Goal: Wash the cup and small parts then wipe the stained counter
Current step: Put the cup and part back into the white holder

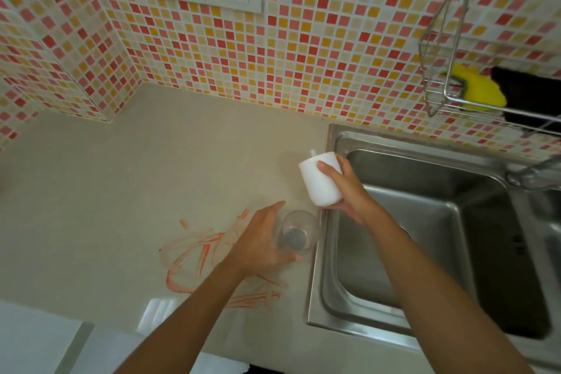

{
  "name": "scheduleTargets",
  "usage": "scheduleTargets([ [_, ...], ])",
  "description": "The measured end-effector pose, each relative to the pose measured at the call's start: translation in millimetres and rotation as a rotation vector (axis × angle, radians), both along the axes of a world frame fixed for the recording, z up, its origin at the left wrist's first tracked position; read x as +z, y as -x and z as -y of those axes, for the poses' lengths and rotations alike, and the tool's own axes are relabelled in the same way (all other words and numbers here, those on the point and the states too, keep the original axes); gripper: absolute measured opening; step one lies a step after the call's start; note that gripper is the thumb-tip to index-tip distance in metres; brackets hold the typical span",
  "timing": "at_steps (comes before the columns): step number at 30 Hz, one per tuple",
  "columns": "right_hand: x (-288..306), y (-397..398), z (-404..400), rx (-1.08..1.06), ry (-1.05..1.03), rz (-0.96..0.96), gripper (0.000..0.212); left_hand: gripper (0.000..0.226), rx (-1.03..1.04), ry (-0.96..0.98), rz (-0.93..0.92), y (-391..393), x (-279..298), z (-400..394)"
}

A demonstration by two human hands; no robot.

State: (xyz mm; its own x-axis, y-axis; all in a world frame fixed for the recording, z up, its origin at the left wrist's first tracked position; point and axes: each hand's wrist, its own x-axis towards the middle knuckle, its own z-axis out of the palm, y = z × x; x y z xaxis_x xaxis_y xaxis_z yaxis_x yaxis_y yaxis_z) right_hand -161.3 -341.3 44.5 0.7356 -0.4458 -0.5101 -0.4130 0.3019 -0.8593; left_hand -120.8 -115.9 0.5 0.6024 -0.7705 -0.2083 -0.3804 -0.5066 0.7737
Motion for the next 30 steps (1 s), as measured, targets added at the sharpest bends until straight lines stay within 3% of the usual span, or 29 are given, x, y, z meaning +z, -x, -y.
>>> scheduleTargets([
  [4,-4.7,24.3,9.5,-0.043,-0.125,-0.047,0.048,0.090,0.092,0.075,-0.101,2.8,-13.8,19.1],
  [9,4.0,43.9,19.6,-0.042,0.048,0.002,0.038,0.078,0.317,0.203,-0.097,-28.1,-11.2,25.7],
  [13,19.6,36.3,8.4,0.082,0.173,0.005,0.030,0.079,0.281,0.176,-0.079,-50.5,-9.1,35.8],
  [20,37.5,-18.3,-29.3,0.342,0.835,0.016,0.068,0.076,0.260,0.187,-0.069,-56.4,-6.9,40.3],
  [26,41.3,-46.9,-60.6,0.593,1.330,-0.077,0.072,0.076,0.287,0.222,-0.170,-56.3,-9.1,33.7],
  [28,34.1,-46.4,-65.9,0.690,1.409,-0.090,0.072,0.094,0.315,0.216,-0.211,-55.7,-10.8,30.1],
  [30,21.2,-39.4,-68.4,0.719,1.325,-0.102,0.071,0.107,0.329,0.202,-0.229,-52.1,-7.9,25.9],
])
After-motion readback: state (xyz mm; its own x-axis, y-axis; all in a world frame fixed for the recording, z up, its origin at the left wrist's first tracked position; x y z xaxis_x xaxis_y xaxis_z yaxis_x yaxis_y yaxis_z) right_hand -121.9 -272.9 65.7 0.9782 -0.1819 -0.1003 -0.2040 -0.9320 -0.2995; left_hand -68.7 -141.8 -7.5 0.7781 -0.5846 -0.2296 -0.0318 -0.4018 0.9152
